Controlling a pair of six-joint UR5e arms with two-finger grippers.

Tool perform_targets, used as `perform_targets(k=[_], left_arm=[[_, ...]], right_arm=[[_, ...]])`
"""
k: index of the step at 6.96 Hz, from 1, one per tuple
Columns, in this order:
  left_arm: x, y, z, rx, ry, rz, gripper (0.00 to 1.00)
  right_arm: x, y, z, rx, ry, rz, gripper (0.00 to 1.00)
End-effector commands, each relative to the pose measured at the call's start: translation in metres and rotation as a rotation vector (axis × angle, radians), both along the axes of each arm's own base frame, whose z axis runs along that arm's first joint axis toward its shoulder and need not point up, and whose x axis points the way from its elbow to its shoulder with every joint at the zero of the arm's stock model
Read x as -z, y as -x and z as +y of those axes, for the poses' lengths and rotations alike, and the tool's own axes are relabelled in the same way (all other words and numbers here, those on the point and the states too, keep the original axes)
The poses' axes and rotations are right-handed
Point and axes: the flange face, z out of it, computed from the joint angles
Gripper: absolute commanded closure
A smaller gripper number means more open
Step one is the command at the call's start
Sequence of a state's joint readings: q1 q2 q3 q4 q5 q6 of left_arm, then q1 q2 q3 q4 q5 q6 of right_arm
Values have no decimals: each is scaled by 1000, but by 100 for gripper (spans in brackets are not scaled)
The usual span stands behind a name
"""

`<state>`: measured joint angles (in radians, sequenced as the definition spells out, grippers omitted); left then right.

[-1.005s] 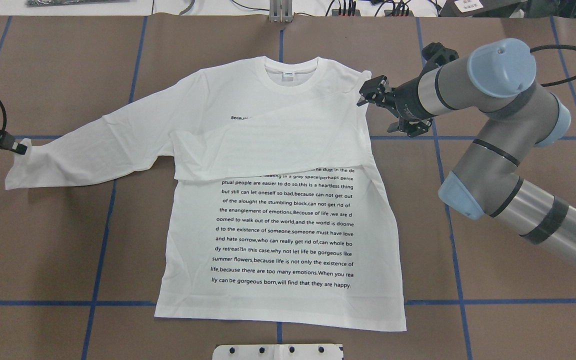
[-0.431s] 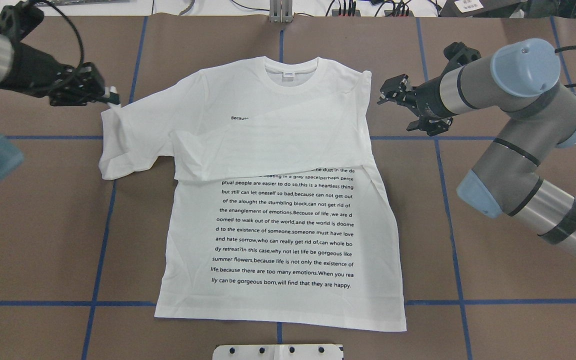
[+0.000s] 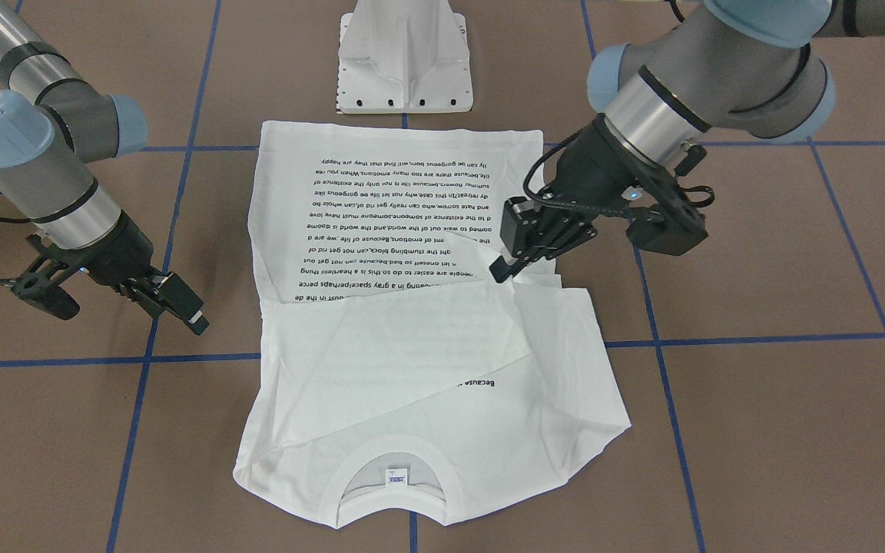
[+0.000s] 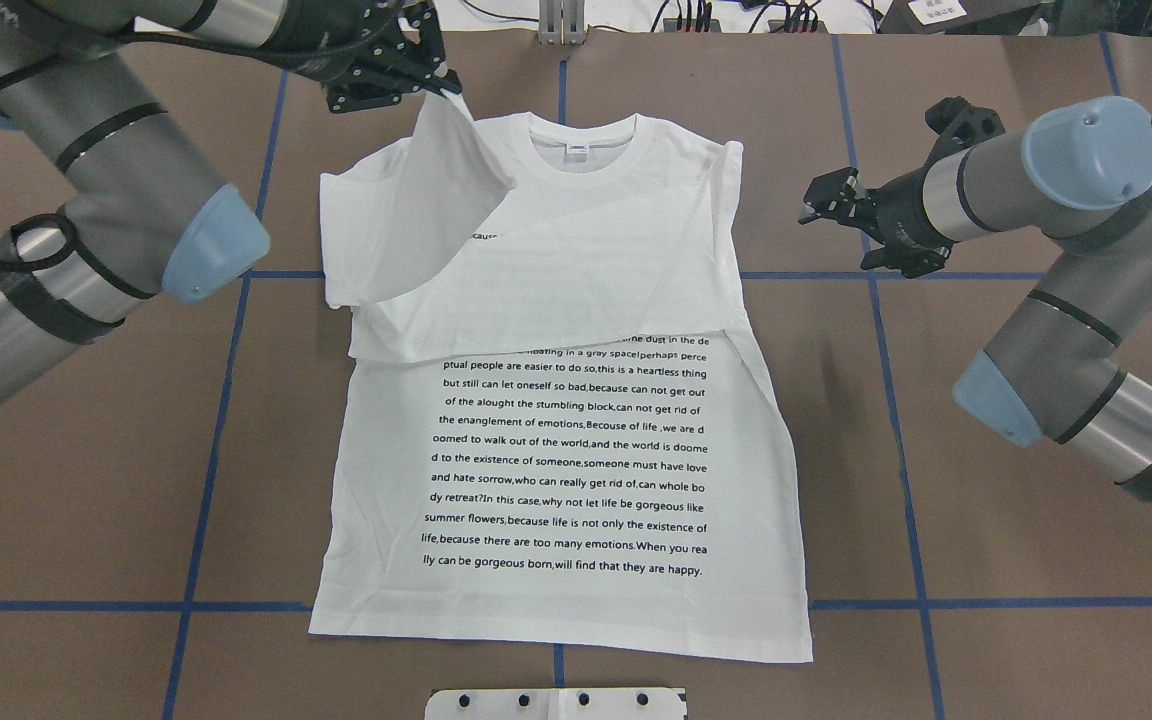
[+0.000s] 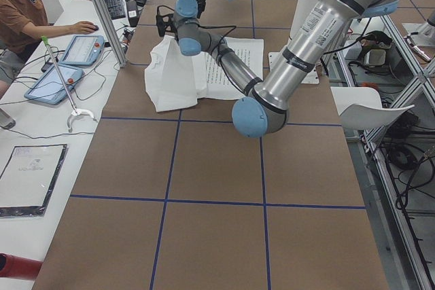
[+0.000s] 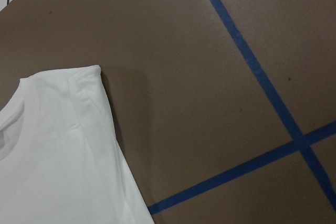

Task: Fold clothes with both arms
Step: 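Fold the sleeve across the shirt with the left gripper and release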

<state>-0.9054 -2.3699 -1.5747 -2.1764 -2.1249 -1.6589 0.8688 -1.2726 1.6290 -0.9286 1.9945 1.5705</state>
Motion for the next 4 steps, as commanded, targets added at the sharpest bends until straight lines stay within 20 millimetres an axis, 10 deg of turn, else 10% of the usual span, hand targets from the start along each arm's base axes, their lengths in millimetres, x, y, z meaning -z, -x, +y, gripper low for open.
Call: perform_targets(k=[1,4], left_arm=[[62,-108,26,38,19,19,100],[39,-223,48,65,21,24,100]], right_arm=[[-41,-29,9,31,-37,75,0],[-57,-41,9,27,-32,100,0]])
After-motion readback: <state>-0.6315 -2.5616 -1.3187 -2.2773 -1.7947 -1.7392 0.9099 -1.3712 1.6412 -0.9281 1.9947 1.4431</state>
